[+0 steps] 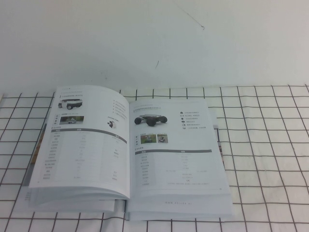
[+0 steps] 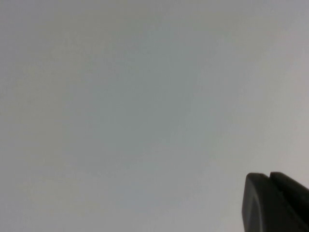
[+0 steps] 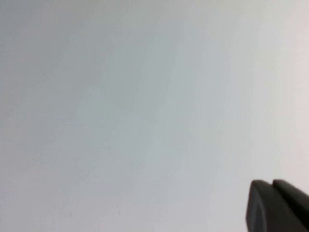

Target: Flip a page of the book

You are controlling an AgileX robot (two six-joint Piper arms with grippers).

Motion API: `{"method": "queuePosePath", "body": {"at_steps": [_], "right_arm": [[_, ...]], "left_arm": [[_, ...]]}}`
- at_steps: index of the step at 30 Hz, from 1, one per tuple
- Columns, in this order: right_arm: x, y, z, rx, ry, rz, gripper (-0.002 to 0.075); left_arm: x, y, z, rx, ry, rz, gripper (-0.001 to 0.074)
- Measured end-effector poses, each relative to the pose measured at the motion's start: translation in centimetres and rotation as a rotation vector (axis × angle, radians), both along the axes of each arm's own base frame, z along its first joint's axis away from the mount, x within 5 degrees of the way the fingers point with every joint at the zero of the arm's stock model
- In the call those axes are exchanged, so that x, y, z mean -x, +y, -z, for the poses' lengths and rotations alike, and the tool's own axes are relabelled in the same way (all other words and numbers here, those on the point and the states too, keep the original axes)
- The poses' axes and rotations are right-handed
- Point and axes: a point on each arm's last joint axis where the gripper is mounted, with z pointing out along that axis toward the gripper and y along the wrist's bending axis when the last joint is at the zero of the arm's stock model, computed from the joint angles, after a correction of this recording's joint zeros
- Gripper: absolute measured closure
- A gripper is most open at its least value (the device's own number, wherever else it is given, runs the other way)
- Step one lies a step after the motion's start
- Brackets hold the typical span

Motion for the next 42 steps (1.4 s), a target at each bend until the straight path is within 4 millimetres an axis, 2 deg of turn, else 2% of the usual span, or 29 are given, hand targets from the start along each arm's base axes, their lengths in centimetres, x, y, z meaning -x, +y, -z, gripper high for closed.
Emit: {"method": "queuePosePath", "body": {"at_steps": [8, 10, 14, 18, 21, 24, 28, 32, 37, 42], "right_arm": [[1.1, -0.1, -1.8, -0.07, -0.168, -0.047, 0.0727], [1.7, -0.1, -3.4, -0.081, -0.218, -0.058, 0.0727], [3.4, -0.2, -7.6, -0.15, -0.292, -0.122, 0.0727], [5.0, -0.2, -11.0, -0.178, -0.243, -0.156, 0.0727], [5.7, -0.2, -12.6, -0.18, -0.15, -0.145, 0.0727], [4.8, -0.2, -13.2, -0.189, 0.049, -0.122, 0.0727], [1.7, -0.2, -12.7, -0.211, 0.38, -0.088, 0.0727], [-1.5, 0.0, -11.3, -0.221, 0.65, -0.055, 0.0727], [-3.7, 0.0, -10.2, -0.146, 0.788, -0.013, 0.0727], [-5.2, 0.0, -9.7, -0.145, 0.855, -0.006, 0.0727]], "left_arm": [[1.0, -0.1, -1.4, 0.046, -0.142, 0.054, 0.0736], [1.5, -0.2, -3.0, 0.026, -0.182, 0.057, 0.0736], [3.7, -0.7, -8.1, -0.036, -0.255, 0.05, 0.0736], [5.5, -1.0, -12.7, -0.068, -0.227, 0.036, 0.0736], [5.2, -1.0, -15.0, -0.063, -0.13, 0.032, 0.0736], [3.5, -0.8, -16.5, -0.049, 0.0, 0.032, 0.0736], [0.5, -0.5, -17.1, -0.011, 0.194, 0.046, 0.0736], [-2.8, -0.3, -16.4, 0.078, 0.449, 0.096, 0.0734], [-6.3, -1.2, -14.0, 0.148, 0.809, 0.226, 0.0736], [-9.5, -3.7, -11.3, 0.066, 1.118, 0.428, 0.0736]]}}
